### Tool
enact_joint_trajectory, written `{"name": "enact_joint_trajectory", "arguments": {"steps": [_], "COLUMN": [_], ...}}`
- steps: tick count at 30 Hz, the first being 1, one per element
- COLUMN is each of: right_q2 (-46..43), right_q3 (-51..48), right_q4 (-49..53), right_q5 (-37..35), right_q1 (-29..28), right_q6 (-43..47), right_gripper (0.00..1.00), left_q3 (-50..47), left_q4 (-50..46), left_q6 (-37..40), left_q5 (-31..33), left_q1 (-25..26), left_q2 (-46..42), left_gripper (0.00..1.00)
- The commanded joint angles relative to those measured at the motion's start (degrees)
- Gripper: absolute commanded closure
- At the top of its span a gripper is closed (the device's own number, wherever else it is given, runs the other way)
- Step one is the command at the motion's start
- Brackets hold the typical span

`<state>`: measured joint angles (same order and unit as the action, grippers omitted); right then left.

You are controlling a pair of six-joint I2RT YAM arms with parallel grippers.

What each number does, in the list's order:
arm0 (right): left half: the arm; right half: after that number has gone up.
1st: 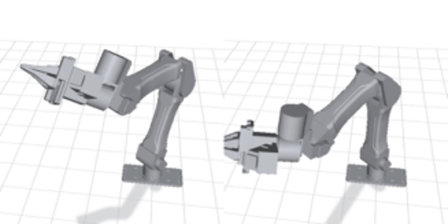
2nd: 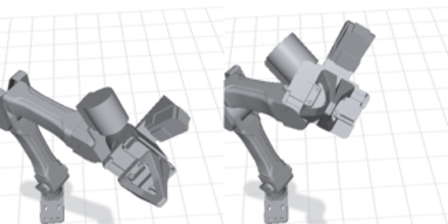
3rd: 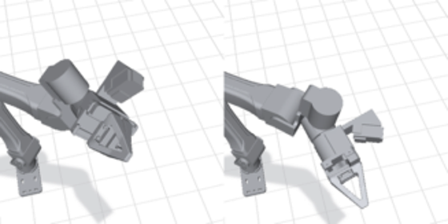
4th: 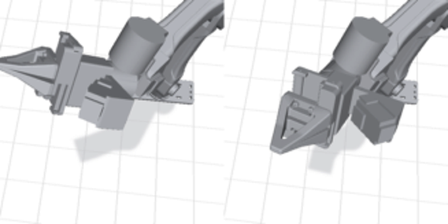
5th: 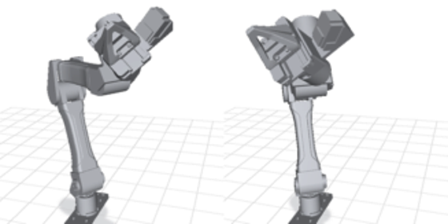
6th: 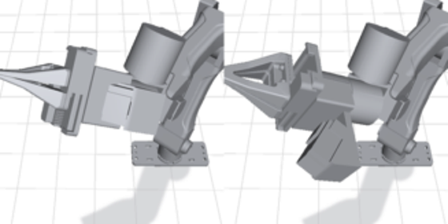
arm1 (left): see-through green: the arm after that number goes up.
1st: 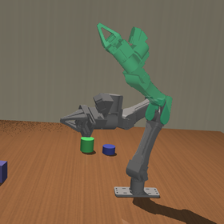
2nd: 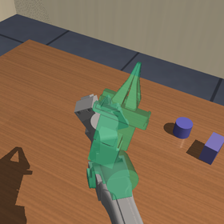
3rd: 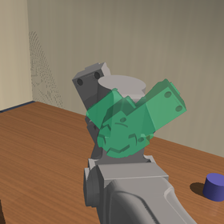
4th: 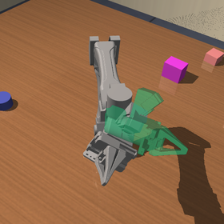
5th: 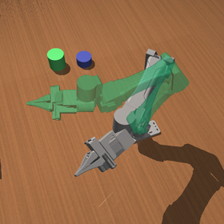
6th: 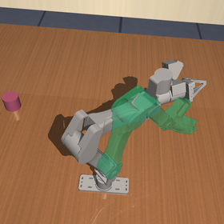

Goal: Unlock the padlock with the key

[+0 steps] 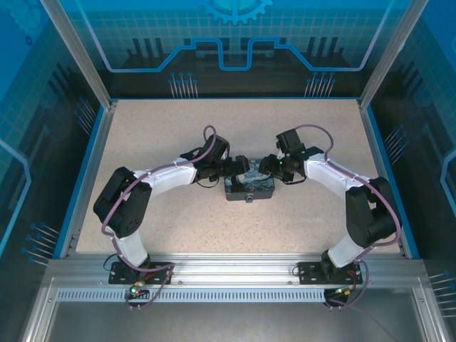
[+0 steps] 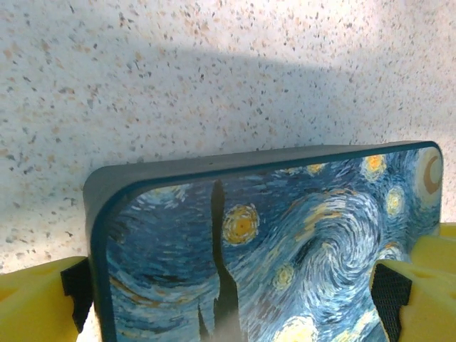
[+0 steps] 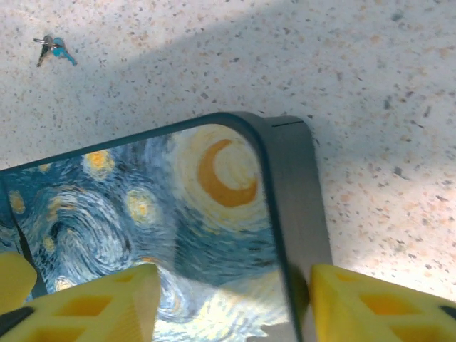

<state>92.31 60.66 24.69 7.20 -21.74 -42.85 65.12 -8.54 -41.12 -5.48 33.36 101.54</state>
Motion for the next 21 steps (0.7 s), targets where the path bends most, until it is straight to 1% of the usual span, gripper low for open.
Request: {"name": "enact_joint_trajectory", "arguments": {"steps": [1, 4, 7, 11, 12, 17, 21], "right_q2": [0.41, -0.22, -1.18, -3.28, -3.99, -8.09, -10.88], "right_q3": [1.44, 0.67, -0.57, -2.57, -2.96, -4.81, -5.42], "right_q4": [-1.84, -1.75, -1.73, -1.62, -1.42, 0.48, 0.95], "right_q5": [3.3, 3.17, 2.53, 0.7, 0.1, -4.89, -6.46], "right_q1": [-0.23, -0.25, -0.28, -0.24, -0.26, 0.1, 0.78], "right_q6": [-1.17, -1.58, -1.68, -1.4, -1.23, -0.96, 0.36], "right_gripper": [0.35, 0.28, 0.15, 0.02, 0.0, 0.0, 0.0], "left_q3": [2.2, 2.63, 2.38, 1.6, 1.43, 0.45, 2.52], "left_q4": [2.47, 2.12, 1.88, 1.19, 0.72, -1.17, -7.18], "left_q6": [1.45, 1.39, 1.06, 1.22, 1.24, 1.25, 4.27], "left_q5": [-4.43, -4.54, -4.31, -3.17, -2.61, -1.5, 2.19], "left_q1": [0.62, 0.61, 0.57, 0.17, -0.27, -4.28, -7.57], "left_q2": [0.55, 1.15, 1.44, 0.95, 0.66, -3.06, -6.54], "left_gripper": [0.01, 0.01, 0.01, 0.01, 0.01, 0.01, 0.01]}}
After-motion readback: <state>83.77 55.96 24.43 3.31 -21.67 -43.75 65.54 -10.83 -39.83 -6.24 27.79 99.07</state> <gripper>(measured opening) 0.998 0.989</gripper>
